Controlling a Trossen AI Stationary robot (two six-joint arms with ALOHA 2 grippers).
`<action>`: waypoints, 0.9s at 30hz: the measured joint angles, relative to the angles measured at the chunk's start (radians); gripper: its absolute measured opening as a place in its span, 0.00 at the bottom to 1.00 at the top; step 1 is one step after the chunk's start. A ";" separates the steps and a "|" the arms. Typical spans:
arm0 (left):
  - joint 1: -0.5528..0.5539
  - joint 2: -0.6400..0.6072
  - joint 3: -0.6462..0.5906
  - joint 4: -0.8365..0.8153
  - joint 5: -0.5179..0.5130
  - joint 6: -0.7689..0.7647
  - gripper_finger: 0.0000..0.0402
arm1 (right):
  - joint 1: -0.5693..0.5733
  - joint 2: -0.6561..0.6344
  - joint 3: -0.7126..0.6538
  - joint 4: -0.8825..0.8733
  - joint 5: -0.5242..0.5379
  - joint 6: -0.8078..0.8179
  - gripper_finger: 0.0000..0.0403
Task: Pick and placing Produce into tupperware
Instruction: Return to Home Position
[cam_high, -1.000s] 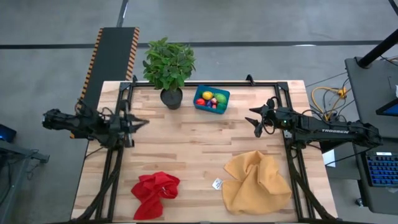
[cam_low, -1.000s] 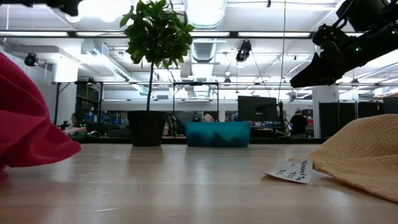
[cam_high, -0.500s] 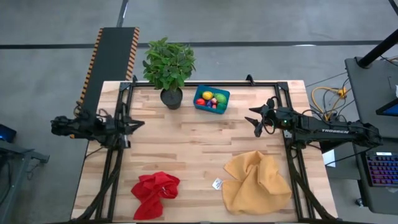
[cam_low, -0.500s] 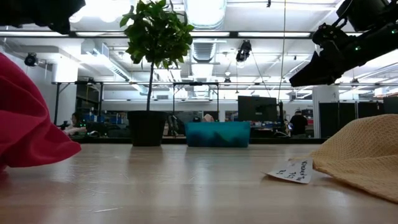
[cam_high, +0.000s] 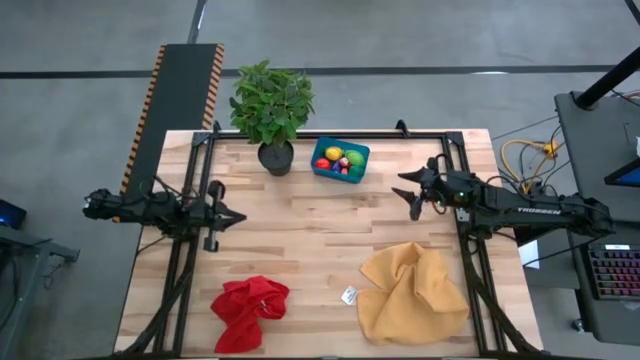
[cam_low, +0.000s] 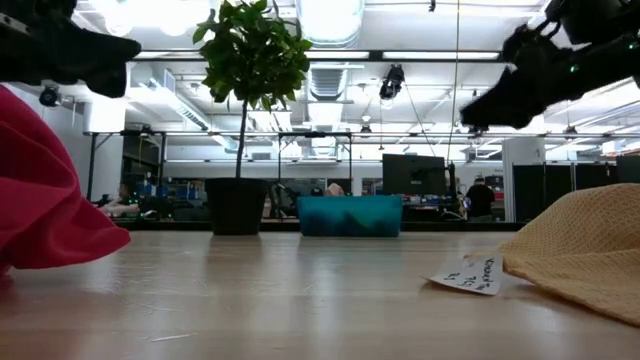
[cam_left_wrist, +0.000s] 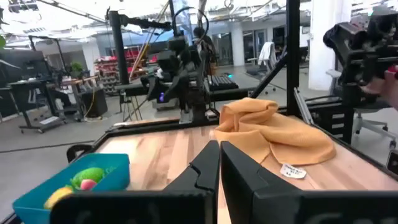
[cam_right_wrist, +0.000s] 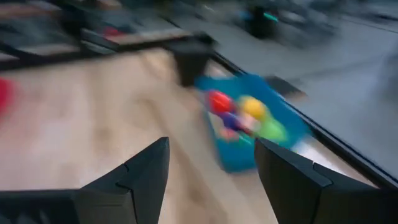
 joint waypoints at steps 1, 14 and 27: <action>0.002 0.000 -0.002 0.001 0.002 -0.011 0.00 | 0.000 -0.002 -0.001 0.030 -0.054 -0.007 0.56; 0.011 0.000 -0.051 0.000 -0.058 -0.018 0.00 | 0.041 -0.167 -0.098 0.160 -0.406 -0.130 0.44; 0.012 -0.001 -0.065 0.010 -0.054 -0.036 0.00 | 0.041 -0.448 -0.161 -0.066 -0.246 -0.050 0.03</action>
